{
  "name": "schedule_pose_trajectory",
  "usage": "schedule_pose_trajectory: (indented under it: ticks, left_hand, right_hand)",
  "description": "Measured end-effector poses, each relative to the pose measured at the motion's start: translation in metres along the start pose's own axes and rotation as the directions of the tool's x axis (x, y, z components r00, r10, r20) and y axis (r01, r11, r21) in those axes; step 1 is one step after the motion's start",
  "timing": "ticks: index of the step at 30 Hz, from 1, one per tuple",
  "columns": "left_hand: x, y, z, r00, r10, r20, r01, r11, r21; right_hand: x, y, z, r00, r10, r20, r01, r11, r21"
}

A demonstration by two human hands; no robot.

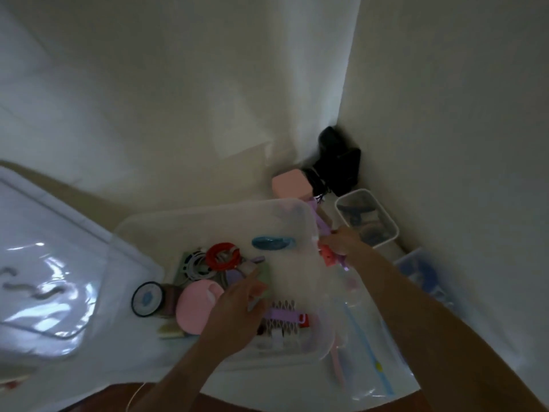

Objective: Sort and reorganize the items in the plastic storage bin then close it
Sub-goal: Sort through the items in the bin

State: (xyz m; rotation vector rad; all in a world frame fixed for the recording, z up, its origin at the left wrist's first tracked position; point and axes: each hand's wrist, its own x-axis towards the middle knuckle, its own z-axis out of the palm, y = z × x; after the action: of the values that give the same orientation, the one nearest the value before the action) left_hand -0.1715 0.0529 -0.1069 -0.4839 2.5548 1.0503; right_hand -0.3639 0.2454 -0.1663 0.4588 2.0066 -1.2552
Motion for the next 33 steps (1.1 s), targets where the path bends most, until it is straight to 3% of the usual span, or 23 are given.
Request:
schedule_pose_trajectory:
  ticks: [3, 7, 10, 13, 15, 17, 19, 20, 21, 22, 24, 25, 27, 33]
  left_hand:
    - [0.004, -0.008, -0.003, 0.999, -0.032, 0.018, 0.031, 0.998, 0.052]
    - [0.011, -0.016, -0.008, 0.996, -0.068, 0.052, 0.064, 0.995, 0.075]
    - [0.019, -0.03, -0.009, 0.997, -0.053, 0.062, 0.045, 0.992, 0.121]
    - [0.027, -0.043, -0.012, 0.994, -0.064, 0.091, 0.048, 0.985, 0.167]
    - [0.03, -0.051, -0.016, 0.993, -0.064, 0.099, 0.044, 0.98, 0.193]
    - [0.031, -0.059, -0.021, 0.994, -0.075, 0.085, 0.057, 0.978, 0.201]
    - [0.031, -0.07, -0.024, 0.994, -0.083, 0.065, 0.067, 0.974, 0.217]
    - [0.031, -0.075, -0.026, 0.995, -0.081, 0.059, 0.065, 0.97, 0.235]
    - [0.032, -0.08, -0.027, 0.996, -0.067, 0.055, 0.051, 0.963, 0.265]
    - [0.033, -0.085, -0.028, 0.997, -0.047, 0.057, 0.026, 0.95, 0.313]
    - [0.034, -0.096, -0.029, 0.996, -0.007, 0.094, -0.034, 0.904, 0.426]
    - [0.035, -0.102, -0.029, 0.992, -0.004, 0.124, -0.055, 0.883, 0.467]
    - [0.035, -0.116, -0.031, 0.984, -0.004, 0.178, -0.087, 0.86, 0.502]
    - [0.028, -0.145, -0.038, 0.971, 0.075, 0.225, -0.173, 0.872, 0.458]
  right_hand:
    - [0.01, 0.01, 0.003, 0.991, -0.1, -0.089, 0.09, 0.99, -0.11]
    - [0.005, 0.017, 0.006, 0.972, -0.235, -0.019, 0.213, 0.909, -0.358]
    - [-0.001, 0.023, 0.006, 0.982, -0.189, 0.003, 0.152, 0.785, -0.6]
    - [-0.018, 0.023, 0.003, 0.972, -0.222, -0.08, 0.126, 0.772, -0.623]
    - [-0.045, 0.015, 0.003, 0.903, -0.369, -0.22, 0.185, 0.796, -0.577]
    - [-0.08, 0.005, 0.012, 0.727, -0.559, -0.399, 0.321, 0.79, -0.523]
    - [-0.114, -0.007, 0.033, 0.594, -0.678, -0.434, 0.487, 0.732, -0.477]
    - [-0.123, -0.01, 0.048, 0.589, -0.711, -0.384, 0.531, 0.699, -0.479]
    - [-0.123, -0.011, 0.064, 0.633, -0.711, -0.306, 0.539, 0.689, -0.485]
    - [-0.114, -0.009, 0.081, 0.73, -0.649, -0.215, 0.497, 0.72, -0.485]
    - [-0.087, -0.003, 0.114, 0.934, -0.355, -0.034, 0.288, 0.808, -0.514]
    - [-0.073, 0.002, 0.129, 0.982, -0.188, 0.029, 0.174, 0.826, -0.536]
    - [-0.053, 0.011, 0.153, 0.998, -0.023, 0.058, 0.051, 0.83, -0.556]
    - [-0.024, 0.031, 0.18, 0.996, 0.094, -0.009, -0.092, 0.954, -0.286]
